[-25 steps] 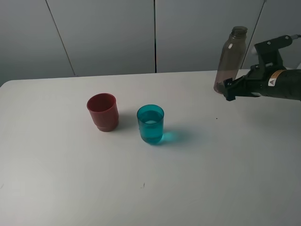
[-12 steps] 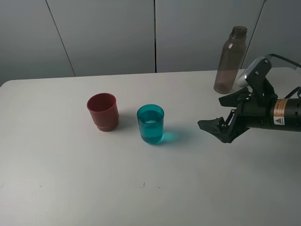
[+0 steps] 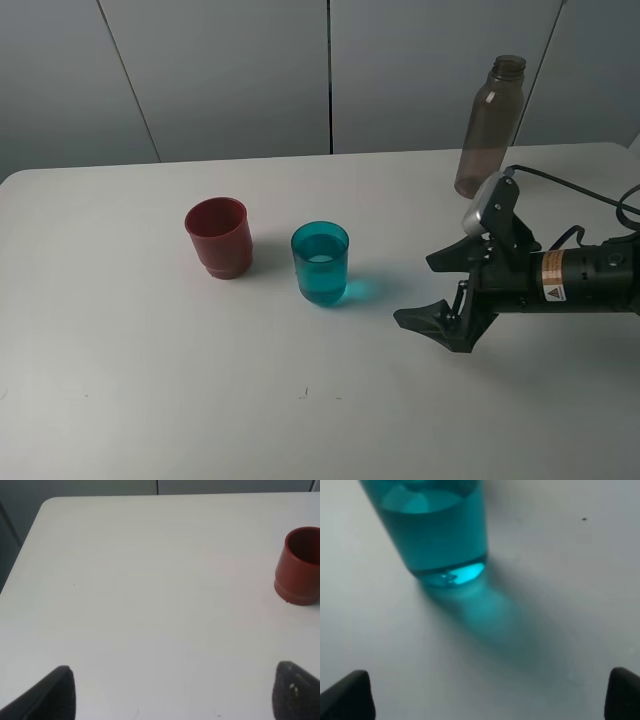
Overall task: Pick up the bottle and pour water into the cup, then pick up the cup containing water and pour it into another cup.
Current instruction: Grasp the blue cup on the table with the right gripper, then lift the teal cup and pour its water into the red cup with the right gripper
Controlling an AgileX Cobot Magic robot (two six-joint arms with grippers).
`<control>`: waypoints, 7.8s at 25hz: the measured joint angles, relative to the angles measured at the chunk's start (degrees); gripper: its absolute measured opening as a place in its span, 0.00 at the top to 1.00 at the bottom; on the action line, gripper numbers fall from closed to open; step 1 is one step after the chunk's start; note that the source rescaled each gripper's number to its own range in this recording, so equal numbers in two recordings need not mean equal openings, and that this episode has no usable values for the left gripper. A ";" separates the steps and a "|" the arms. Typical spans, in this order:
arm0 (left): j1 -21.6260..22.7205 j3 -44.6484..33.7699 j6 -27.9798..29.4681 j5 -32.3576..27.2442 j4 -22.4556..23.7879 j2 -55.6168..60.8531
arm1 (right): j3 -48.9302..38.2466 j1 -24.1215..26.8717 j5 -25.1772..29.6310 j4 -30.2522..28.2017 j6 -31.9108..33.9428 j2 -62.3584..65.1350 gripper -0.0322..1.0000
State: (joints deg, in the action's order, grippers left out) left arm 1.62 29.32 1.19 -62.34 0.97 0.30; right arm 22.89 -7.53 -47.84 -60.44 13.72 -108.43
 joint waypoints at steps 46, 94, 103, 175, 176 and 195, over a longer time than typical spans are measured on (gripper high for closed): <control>0.00 0.00 -0.09 0.00 0.00 0.00 | 15.36 -9.54 -4.98 2.41 -4.41 -9.96 0.01; 0.00 0.00 -0.09 0.00 0.00 0.00 | 18.96 -17.00 -9.42 14.96 -5.46 -16.77 0.01; 0.00 0.00 -0.09 0.00 0.00 0.00 | 20.02 -17.12 -9.93 16.04 -6.61 -16.77 0.01; 0.00 0.00 0.12 0.00 0.00 0.00 | 33.00 -20.94 9.53 18.75 5.96 -6.59 0.93; 0.00 0.00 0.12 0.00 0.00 0.00 | 34.18 -21.39 10.34 18.84 6.21 -6.59 0.93; 0.00 0.00 0.12 0.00 0.00 0.00 | 54.79 -26.09 18.65 19.22 13.96 -14.69 0.93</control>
State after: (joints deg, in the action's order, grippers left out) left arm 1.62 29.32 1.31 -62.34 0.97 0.30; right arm 77.68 -33.62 -29.19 -41.22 27.67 -123.12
